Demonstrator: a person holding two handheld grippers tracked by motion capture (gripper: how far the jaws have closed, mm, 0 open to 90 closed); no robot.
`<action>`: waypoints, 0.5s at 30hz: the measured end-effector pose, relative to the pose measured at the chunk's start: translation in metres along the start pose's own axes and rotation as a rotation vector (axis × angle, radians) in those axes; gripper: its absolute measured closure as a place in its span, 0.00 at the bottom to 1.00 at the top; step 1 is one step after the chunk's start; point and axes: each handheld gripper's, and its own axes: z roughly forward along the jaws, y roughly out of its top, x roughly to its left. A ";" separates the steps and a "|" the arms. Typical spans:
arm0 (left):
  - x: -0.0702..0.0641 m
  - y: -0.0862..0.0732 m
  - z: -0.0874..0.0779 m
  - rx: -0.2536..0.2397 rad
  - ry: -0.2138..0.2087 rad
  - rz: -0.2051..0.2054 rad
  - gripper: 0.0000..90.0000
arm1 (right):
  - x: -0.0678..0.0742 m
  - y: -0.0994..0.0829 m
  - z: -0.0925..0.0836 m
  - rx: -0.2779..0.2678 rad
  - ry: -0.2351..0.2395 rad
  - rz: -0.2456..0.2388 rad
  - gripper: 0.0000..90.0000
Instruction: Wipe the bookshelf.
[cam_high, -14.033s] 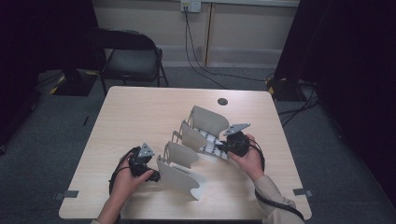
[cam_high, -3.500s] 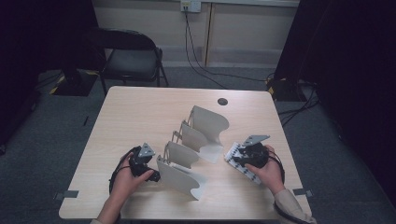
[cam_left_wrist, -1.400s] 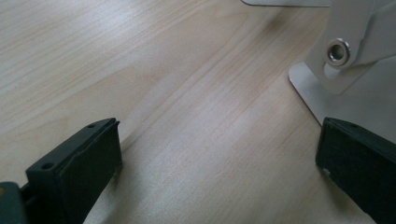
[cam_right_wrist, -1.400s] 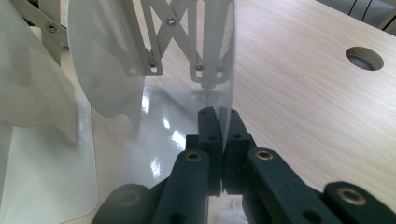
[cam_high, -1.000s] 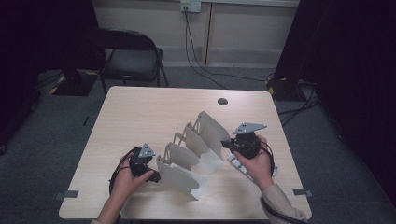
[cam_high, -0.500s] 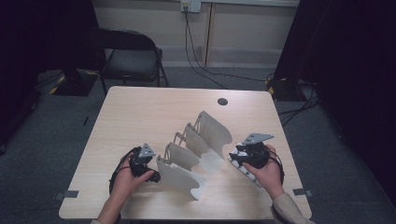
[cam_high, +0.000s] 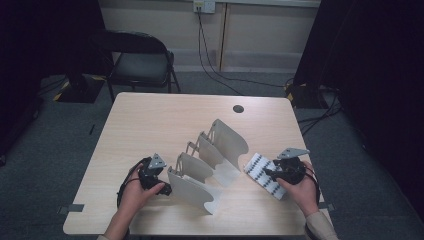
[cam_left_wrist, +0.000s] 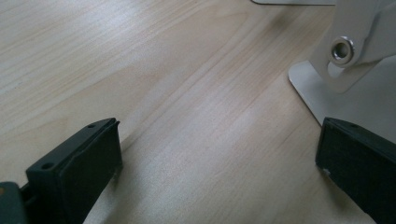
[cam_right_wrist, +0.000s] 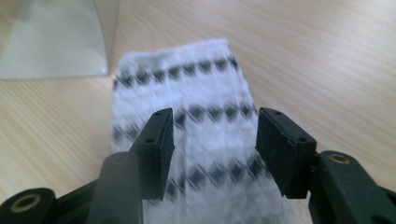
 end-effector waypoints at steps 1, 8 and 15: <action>0.000 0.000 0.000 0.000 0.000 0.000 0.00 | -0.001 -0.004 0.001 0.006 -0.003 0.001 0.51; 0.000 0.000 0.000 0.000 0.000 0.000 0.00 | -0.002 -0.014 0.009 0.016 -0.004 0.015 0.51; 0.000 0.000 0.000 0.000 0.000 0.000 0.00 | 0.003 -0.013 0.015 0.015 0.002 0.037 0.59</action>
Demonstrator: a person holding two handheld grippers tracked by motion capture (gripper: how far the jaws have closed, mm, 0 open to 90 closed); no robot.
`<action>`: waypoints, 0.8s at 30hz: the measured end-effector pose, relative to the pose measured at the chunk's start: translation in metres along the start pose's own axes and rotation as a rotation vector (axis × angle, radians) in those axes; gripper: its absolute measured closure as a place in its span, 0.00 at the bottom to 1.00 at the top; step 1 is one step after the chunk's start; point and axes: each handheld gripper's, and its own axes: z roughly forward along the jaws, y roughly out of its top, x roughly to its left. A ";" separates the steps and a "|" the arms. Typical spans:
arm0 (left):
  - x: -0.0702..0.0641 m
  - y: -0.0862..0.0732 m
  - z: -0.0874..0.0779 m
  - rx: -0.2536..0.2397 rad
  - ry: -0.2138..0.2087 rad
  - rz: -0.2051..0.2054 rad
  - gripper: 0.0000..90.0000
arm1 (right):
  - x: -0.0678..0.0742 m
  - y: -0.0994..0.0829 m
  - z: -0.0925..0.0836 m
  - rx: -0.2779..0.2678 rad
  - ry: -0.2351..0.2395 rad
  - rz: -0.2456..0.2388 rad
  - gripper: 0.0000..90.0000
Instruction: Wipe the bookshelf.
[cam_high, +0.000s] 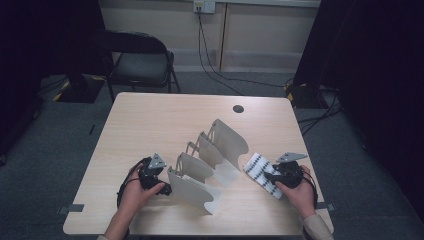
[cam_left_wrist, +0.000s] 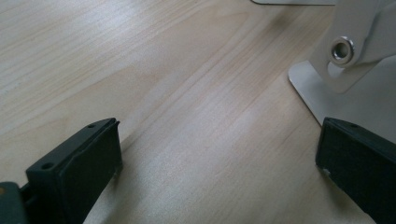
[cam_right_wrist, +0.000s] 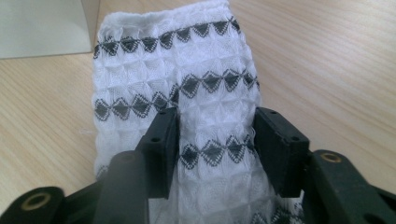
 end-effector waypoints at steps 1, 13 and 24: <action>0.000 0.000 0.000 0.000 0.000 0.000 0.00 | 0.001 0.001 0.001 0.000 0.001 0.011 0.62; 0.000 0.000 0.000 -0.002 -0.002 0.000 0.00 | 0.012 0.024 0.017 0.020 -0.008 0.020 0.83; 0.000 0.000 0.000 0.000 -0.001 0.000 0.00 | 0.015 0.028 0.006 -0.037 0.043 0.022 0.56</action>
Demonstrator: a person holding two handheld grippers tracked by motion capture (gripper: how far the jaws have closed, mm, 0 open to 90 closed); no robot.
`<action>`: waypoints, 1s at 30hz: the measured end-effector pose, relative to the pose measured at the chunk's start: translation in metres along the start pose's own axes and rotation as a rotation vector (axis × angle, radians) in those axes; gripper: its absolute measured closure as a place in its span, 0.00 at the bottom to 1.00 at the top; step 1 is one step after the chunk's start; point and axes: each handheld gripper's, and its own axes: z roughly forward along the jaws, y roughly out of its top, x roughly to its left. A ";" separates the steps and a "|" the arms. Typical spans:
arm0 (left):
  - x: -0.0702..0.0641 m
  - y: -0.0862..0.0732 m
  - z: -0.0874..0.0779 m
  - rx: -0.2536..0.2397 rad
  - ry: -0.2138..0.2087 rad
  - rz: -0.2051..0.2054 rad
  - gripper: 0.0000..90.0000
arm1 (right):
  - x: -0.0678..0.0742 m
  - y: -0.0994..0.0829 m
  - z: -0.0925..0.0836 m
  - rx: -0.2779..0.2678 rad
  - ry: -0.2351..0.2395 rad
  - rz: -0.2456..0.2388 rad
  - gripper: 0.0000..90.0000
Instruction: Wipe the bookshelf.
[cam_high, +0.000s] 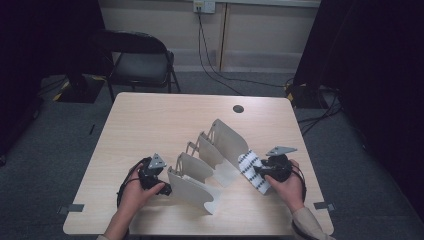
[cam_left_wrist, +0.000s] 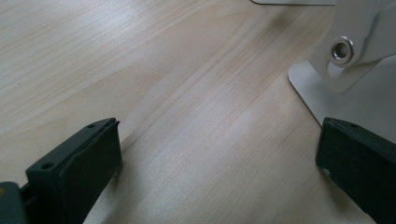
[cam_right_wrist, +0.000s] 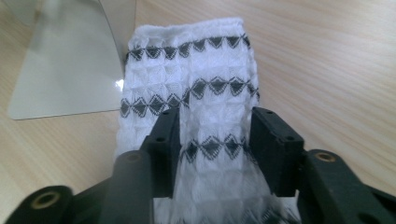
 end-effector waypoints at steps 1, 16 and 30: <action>0.000 0.000 0.000 0.000 0.000 0.000 0.00 | -0.001 -0.001 -0.003 -0.002 0.002 0.003 0.54; 0.000 0.000 0.000 0.000 0.001 0.000 0.00 | 0.003 -0.017 0.002 0.053 -0.015 -0.051 0.52; 0.000 0.000 0.000 0.000 0.001 0.000 0.00 | 0.007 -0.006 0.006 0.083 0.013 -0.021 0.87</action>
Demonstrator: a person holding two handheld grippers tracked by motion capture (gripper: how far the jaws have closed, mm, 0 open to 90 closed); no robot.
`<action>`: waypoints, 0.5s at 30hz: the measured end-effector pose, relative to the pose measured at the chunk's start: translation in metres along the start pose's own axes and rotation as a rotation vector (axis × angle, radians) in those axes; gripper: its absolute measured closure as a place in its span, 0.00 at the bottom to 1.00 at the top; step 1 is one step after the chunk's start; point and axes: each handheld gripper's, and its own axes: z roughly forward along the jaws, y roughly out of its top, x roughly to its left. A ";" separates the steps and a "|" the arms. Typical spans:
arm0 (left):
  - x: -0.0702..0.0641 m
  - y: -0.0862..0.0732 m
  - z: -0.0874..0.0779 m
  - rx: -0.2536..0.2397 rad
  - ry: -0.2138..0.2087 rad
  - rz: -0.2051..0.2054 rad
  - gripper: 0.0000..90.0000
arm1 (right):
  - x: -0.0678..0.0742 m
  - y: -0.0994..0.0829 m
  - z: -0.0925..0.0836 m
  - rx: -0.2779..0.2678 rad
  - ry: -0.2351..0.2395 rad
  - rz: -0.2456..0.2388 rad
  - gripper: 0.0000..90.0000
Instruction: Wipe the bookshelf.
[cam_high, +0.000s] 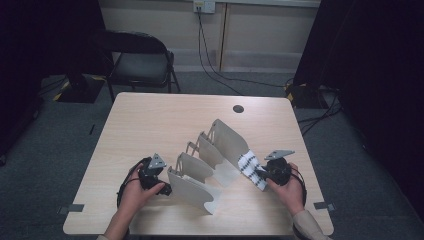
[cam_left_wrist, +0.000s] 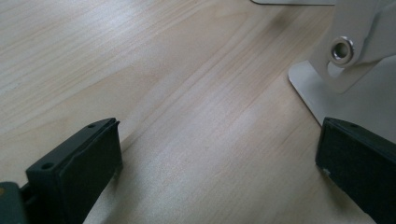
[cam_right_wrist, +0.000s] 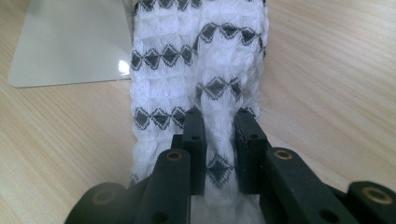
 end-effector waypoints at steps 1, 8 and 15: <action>0.000 0.000 0.000 0.000 0.000 0.000 0.00 | 0.000 0.000 -0.001 -0.002 0.000 0.004 0.87; 0.000 0.000 0.000 0.000 0.000 0.000 0.00 | -0.004 0.010 -0.012 -0.035 -0.001 0.008 0.88; 0.000 0.000 0.000 -0.002 -0.002 0.000 0.00 | -0.009 0.032 -0.033 -0.078 -0.008 0.002 0.88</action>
